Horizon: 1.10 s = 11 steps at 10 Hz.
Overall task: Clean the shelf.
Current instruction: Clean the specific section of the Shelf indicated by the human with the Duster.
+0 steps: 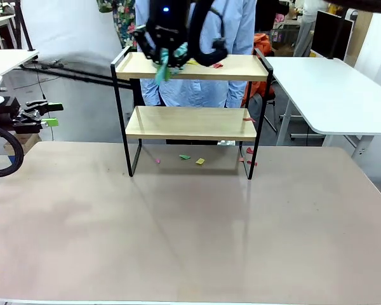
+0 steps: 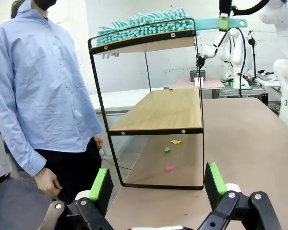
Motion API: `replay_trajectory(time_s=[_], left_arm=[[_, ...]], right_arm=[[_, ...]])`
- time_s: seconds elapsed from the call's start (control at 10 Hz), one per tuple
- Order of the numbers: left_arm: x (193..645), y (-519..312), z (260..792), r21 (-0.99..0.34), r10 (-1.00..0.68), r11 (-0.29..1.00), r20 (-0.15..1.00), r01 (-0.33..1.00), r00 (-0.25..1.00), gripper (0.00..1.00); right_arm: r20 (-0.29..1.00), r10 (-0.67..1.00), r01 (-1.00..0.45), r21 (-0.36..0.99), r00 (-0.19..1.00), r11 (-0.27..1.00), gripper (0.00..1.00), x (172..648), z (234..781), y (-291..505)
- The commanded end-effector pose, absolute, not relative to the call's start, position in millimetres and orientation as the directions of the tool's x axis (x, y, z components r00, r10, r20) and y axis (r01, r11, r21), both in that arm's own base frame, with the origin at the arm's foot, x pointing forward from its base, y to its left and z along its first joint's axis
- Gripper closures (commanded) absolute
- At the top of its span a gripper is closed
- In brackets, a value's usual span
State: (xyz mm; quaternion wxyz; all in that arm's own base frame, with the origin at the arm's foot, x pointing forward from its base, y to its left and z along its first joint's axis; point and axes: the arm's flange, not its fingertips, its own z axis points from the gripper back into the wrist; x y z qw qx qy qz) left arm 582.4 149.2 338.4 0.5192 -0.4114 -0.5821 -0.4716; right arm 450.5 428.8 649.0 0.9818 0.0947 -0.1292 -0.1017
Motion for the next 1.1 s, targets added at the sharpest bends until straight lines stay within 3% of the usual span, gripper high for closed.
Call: replay_trajectory(time_s=[0.0,0.5,1.0], left_arm=[[580.5,148.3,341.8,0.128,-0.014,0.213,0.992,0.969,-0.128,0.00],[580.5,148.3,341.8,0.128,-0.014,0.213,0.992,0.969,-0.128,0.00],[580.5,148.3,341.8,0.128,-0.014,0.213,0.992,0.969,-0.128,0.00]], right_arm=[[0.207,-0.267,0.227,0.198,0.941,0.953,0.87,434.9,635.2,377.8],[0.198,-0.323,0.319,0.051,0.926,0.946,0.87,450.7,624.6,297.2],[0.354,-0.331,0.361,-0.020,0.875,0.932,0.87,419.9,651.7,256.2]])
